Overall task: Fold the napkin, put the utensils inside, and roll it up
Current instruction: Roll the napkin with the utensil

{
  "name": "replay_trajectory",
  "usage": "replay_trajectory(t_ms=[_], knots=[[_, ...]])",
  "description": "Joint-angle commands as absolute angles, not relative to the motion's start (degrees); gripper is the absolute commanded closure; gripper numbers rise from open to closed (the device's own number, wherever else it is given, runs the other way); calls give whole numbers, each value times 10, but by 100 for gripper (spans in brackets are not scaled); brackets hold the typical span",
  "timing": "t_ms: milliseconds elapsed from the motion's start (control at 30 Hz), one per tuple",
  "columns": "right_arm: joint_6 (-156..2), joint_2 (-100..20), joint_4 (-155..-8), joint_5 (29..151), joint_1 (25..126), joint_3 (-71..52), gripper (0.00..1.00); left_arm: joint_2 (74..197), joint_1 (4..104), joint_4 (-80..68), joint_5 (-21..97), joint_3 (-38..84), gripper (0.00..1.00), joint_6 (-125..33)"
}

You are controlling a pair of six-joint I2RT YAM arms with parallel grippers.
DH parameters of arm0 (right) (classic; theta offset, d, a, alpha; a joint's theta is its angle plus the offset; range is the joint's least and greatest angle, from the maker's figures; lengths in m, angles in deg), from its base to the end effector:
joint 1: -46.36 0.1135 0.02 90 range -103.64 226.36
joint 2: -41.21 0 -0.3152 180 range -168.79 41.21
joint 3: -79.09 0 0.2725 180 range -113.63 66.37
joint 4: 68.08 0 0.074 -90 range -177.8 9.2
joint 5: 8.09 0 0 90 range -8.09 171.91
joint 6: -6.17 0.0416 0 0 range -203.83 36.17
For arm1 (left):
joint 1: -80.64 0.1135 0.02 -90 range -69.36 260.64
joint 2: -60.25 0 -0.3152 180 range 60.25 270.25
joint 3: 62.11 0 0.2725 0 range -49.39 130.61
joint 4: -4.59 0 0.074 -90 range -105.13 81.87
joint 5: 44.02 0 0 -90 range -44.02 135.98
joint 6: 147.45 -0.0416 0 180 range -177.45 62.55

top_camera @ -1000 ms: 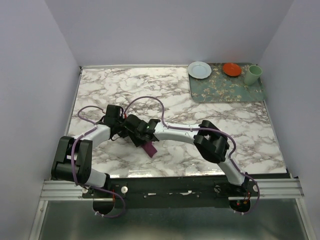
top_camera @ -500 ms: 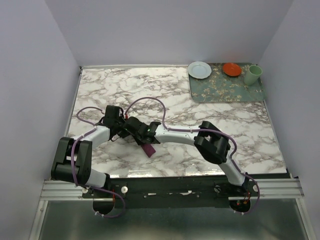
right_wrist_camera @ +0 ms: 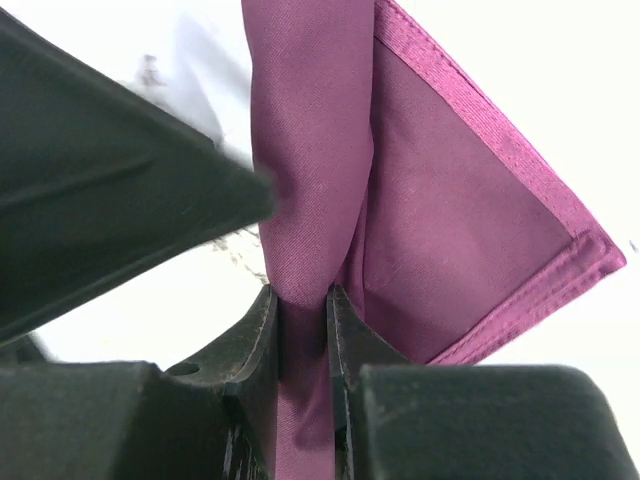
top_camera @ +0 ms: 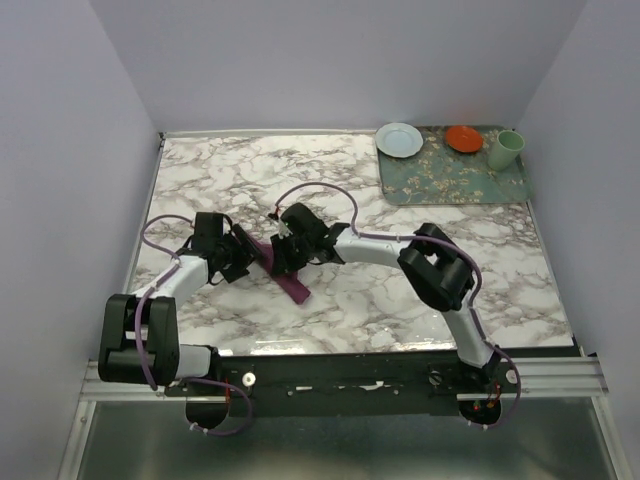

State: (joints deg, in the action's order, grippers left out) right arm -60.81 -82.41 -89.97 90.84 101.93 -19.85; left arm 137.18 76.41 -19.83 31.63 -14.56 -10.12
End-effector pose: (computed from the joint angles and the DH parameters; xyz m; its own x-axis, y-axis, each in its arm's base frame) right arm 0.2894 0.4336 0.1786 -0.7201 -0.3673 -0.5886 -0.6449 0.6673 0.3726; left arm 0.2522 -0.0290 0.1946 -0.7053 -0.6621 -0.2532 -0.4443 0.6913 -0.5698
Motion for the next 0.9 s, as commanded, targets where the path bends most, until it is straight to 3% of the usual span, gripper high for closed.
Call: replay_trajectory(t_ms=[0,200,567,667,800,867], knots=[[-566,-918,-913,1209,950,-186,99,1336,766,-226,304,-148,25,-127],[-518,-987,-913,1402,900,-241,99,1357,766,-211,300,-151,25,-124],[-470,-1039,-911,1472,878,-285,98,1450,748,-179,300,-112,31,-122],[-470,-1046,-912,1481,876,-293,98,1466,744,-173,300,-112,37,-121],[-469,-1042,-913,1480,872,-296,97,1462,741,-168,311,-125,52,-112],[-473,-1033,-913,1474,872,-292,92,1457,741,-172,317,-125,56,-112]])
